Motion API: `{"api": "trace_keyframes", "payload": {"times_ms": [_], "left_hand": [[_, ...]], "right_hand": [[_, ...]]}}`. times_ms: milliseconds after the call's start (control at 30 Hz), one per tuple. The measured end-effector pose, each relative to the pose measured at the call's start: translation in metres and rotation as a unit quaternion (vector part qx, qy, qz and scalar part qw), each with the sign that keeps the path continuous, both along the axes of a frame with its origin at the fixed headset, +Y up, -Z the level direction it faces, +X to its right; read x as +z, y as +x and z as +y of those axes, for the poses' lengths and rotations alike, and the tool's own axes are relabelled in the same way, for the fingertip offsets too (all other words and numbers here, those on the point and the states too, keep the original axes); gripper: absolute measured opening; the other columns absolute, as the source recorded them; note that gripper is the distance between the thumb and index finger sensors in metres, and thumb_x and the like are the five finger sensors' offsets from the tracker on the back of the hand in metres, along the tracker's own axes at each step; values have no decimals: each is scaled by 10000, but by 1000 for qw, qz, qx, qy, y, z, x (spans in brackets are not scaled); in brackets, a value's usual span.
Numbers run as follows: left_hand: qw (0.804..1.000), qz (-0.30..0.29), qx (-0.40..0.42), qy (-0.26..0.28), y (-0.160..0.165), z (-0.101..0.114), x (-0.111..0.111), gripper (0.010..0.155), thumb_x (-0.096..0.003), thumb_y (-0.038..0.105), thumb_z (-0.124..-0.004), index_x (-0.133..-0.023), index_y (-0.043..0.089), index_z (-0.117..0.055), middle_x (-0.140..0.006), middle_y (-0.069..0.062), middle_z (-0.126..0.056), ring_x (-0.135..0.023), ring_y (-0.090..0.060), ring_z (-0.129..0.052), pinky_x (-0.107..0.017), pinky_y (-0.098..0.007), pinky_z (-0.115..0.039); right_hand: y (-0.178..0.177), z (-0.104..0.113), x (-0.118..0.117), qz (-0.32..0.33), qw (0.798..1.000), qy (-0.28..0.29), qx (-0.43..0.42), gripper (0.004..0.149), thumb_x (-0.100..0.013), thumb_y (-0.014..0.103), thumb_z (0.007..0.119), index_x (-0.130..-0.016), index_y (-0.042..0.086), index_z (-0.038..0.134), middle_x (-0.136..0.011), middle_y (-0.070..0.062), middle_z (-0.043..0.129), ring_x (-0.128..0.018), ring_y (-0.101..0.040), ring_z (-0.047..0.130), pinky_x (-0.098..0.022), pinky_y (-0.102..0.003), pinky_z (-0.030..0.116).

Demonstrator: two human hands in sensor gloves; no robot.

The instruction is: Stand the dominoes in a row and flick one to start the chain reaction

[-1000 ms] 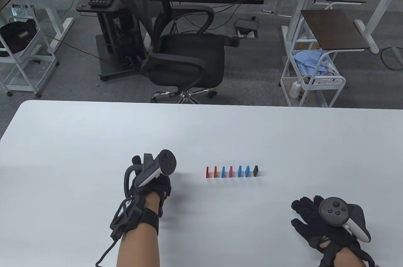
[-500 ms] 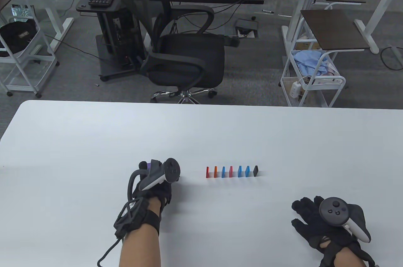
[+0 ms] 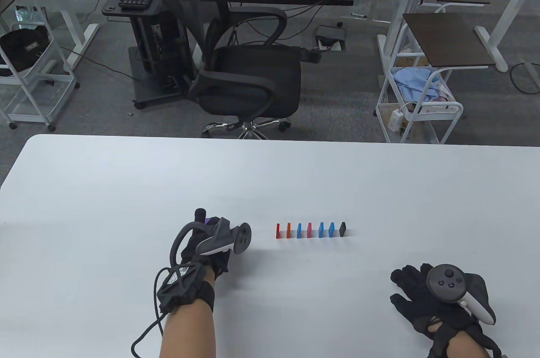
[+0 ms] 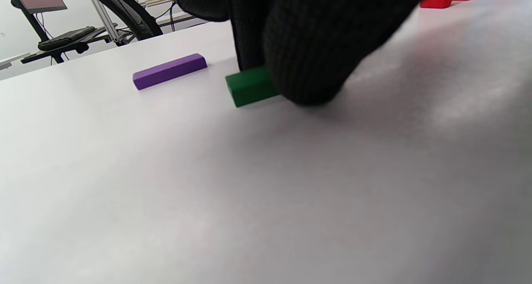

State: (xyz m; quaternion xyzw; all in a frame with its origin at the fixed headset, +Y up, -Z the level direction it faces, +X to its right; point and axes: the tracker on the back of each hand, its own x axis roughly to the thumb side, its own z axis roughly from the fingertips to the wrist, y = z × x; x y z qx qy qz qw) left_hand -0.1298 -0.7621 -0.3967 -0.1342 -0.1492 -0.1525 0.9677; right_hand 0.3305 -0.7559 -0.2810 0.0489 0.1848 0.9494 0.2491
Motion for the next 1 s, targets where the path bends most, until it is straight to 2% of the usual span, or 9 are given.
{"api": "trace_keyframes", "payload": {"times_ms": [167, 433, 567, 1000], "left_hand": [[1000, 3, -16, -7, 3, -3, -1, 607, -411, 321, -919, -943, 229, -642, -909, -63, -844, -997, -293, -604, -707, -704, -174], [999, 34, 34, -5, -2, -1, -1, 559, -425, 342, -876, -941, 240, -687, -914, -98, -836, -971, -329, -619, -697, -717, -152], [997, 42, 67, 8, -3, 8, -3, 488, -418, 362, -886, -892, 311, -780, -889, -98, -878, -947, -340, -700, -686, -760, -227], [980, 68, 182, 33, 5, 37, -14, 570, -410, 369, -880, -915, 160, -718, -893, -96, -861, -946, -342, -692, -695, -750, -223]], "right_hand": [[0, 0, 0, -1, 1000, 1, -1, 618, -538, 507, 690, -1040, 251, 437, -1161, -144, 291, -1002, -480, 26, -709, -670, 89], [1, 1, 0, -1, 1000, 2, -3, 617, -538, 506, 691, -1040, 250, 439, -1161, -144, 291, -1001, -482, 25, -709, -671, 90], [2, 1, 0, -2, 1000, 4, -4, 620, -537, 507, 691, -1041, 251, 436, -1161, -144, 290, -1002, -481, 28, -709, -671, 89], [1, 0, 0, -1, 1000, 4, -5, 619, -538, 507, 690, -1040, 252, 436, -1161, -145, 290, -1002, -481, 26, -709, -671, 89]]}}
